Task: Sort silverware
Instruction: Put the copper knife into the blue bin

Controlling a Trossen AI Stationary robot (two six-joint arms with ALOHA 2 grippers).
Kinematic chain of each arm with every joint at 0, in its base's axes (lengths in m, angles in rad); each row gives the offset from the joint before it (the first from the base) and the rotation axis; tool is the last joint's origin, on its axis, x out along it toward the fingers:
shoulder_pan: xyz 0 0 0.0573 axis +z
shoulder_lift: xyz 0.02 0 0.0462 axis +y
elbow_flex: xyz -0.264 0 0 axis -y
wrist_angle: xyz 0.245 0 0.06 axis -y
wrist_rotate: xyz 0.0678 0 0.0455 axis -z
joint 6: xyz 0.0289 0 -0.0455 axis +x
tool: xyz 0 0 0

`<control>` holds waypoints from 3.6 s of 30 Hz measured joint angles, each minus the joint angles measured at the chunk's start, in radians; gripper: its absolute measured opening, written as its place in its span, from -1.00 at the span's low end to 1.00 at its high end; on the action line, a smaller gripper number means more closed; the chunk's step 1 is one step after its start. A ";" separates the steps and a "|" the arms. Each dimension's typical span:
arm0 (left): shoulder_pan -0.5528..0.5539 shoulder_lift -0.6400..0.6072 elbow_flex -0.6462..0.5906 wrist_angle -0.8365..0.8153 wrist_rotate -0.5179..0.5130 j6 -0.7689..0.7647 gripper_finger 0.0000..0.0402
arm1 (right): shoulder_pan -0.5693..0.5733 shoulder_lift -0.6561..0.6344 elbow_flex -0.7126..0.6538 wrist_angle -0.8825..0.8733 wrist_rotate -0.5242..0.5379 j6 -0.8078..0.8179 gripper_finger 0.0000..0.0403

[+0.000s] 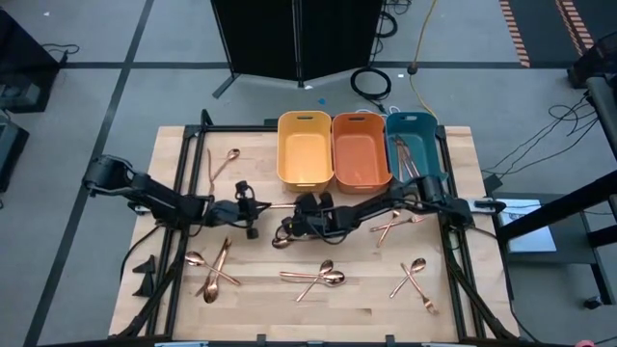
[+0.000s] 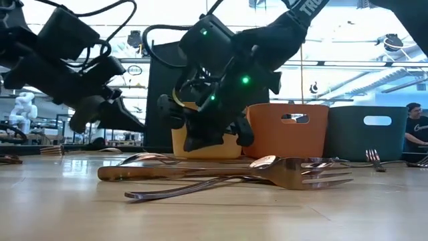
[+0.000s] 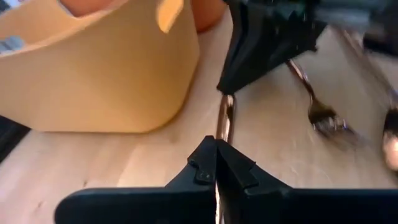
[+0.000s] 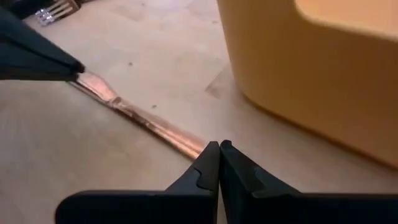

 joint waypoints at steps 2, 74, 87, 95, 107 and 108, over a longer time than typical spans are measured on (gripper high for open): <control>0.034 -0.009 -0.008 0.024 0.067 -0.003 -1.00 | 0.005 0.000 0.000 -0.019 0.002 0.049 -1.00; 0.335 0.098 0.058 0.000 0.520 -0.166 -0.33 | -0.016 -0.007 -0.016 -0.046 0.019 0.068 -1.00; 0.335 0.163 0.058 -0.009 0.486 -0.130 -0.25 | -0.015 -0.008 -0.016 -0.009 0.018 0.039 -1.00; 0.335 0.267 0.059 0.074 0.447 -0.131 0.10 | -0.015 -0.008 -0.016 -0.008 0.018 0.041 -1.00; 0.336 0.275 0.061 0.032 0.496 -0.103 0.15 | -0.025 -0.008 -0.016 -0.008 -0.001 0.017 -1.00; 0.336 0.275 0.061 0.025 0.497 -0.100 0.15 | -0.025 -0.008 -0.016 -0.008 -0.010 0.010 -1.00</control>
